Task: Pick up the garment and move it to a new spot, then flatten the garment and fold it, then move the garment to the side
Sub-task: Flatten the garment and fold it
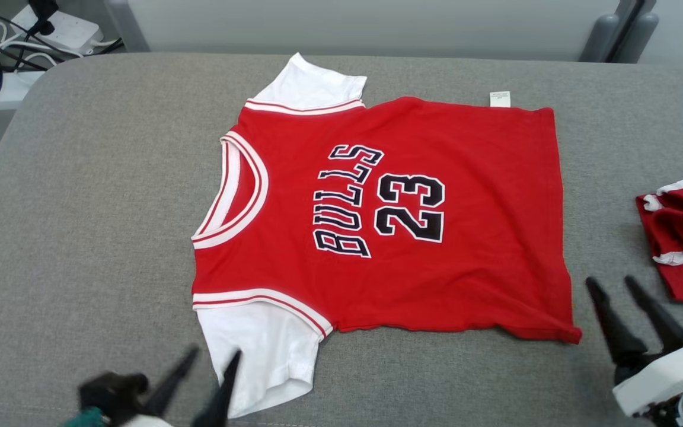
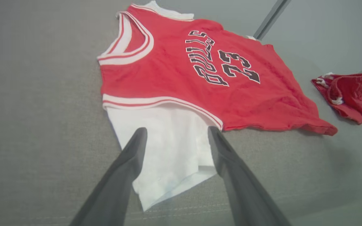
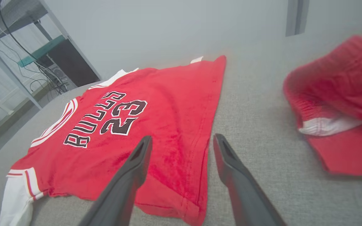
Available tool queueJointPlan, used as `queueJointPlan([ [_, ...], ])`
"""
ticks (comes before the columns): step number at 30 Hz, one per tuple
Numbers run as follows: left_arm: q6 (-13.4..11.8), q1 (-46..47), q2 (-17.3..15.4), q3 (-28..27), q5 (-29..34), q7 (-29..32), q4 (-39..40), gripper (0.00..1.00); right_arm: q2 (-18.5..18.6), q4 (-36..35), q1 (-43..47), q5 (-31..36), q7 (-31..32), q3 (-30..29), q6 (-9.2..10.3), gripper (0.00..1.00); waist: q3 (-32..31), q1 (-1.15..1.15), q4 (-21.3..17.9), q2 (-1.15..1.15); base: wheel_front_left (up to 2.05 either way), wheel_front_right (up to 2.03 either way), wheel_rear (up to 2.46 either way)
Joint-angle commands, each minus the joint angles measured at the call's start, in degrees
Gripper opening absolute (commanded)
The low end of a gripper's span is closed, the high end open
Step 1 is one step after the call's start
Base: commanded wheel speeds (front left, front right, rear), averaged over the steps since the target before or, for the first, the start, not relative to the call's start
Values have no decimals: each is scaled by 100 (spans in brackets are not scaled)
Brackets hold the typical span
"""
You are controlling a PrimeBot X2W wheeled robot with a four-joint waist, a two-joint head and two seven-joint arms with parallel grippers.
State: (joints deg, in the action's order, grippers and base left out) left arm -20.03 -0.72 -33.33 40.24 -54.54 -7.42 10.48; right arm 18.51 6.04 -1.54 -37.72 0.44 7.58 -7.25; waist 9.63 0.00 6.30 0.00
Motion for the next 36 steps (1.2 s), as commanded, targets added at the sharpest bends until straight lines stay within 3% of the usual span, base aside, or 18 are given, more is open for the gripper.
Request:
queueJointPlan([
  [1, -96, 413, -235, -420, 179, -232, 288, 100, 24, -236, -64, 232, -186, -123, -24, 100, -66, 0, -58, 0, 0, 0, 0],
  [8, -341, 955, -582, -992, 631, -511, 348, 100, -388, -347, -528, 1627, -734, -492, -24, 100, -252, 0, -347, 0, 0, 0, 0],
  [16, -168, 854, -538, -1712, 724, -737, -399, 100, -706, 25, -657, 2717, -1318, -295, -24, 100, -668, 0, -610, 0, 0, 0, 0],
  [25, 27, -113, -232, -2493, 1171, -756, -388, 100, -893, 354, -112, 2913, -1476, -188, -24, 100, -1061, 0, -722, 0, 0, 0, 0],
  [36, 323, -831, 217, -2889, 1483, -757, -349, 100, -1038, 383, 226, 2843, -1505, -280, -24, 100, -1186, 0, -717, 0, 0, 0, 0],
])
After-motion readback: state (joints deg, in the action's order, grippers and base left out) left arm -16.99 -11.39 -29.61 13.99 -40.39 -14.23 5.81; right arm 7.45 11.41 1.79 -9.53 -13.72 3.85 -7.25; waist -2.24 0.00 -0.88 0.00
